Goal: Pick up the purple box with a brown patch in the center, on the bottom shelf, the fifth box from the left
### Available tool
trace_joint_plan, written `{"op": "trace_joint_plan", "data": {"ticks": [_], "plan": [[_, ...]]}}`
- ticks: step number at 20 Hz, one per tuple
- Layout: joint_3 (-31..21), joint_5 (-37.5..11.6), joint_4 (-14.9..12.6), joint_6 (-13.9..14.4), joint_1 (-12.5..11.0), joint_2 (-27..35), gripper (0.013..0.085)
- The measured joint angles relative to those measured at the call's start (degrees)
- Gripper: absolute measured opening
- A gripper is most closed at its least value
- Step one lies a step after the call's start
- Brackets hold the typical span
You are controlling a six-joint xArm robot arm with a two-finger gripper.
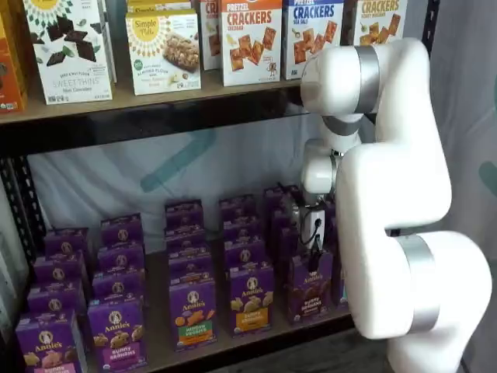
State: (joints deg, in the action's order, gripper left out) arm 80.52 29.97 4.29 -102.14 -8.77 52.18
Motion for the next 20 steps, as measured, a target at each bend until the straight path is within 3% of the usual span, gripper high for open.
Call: {"op": "trace_joint_plan", "data": {"ticks": [2,5,20], "plan": [[1.2,0.7,-1.6,1.2,-0.1,0.9,0.0850],[3.1,2.1,-1.5,1.1,-0.3,2.4,0.0850],[4.6,-2.7,-5.5,4.2,-0.6,6.1,0.0850]]}}
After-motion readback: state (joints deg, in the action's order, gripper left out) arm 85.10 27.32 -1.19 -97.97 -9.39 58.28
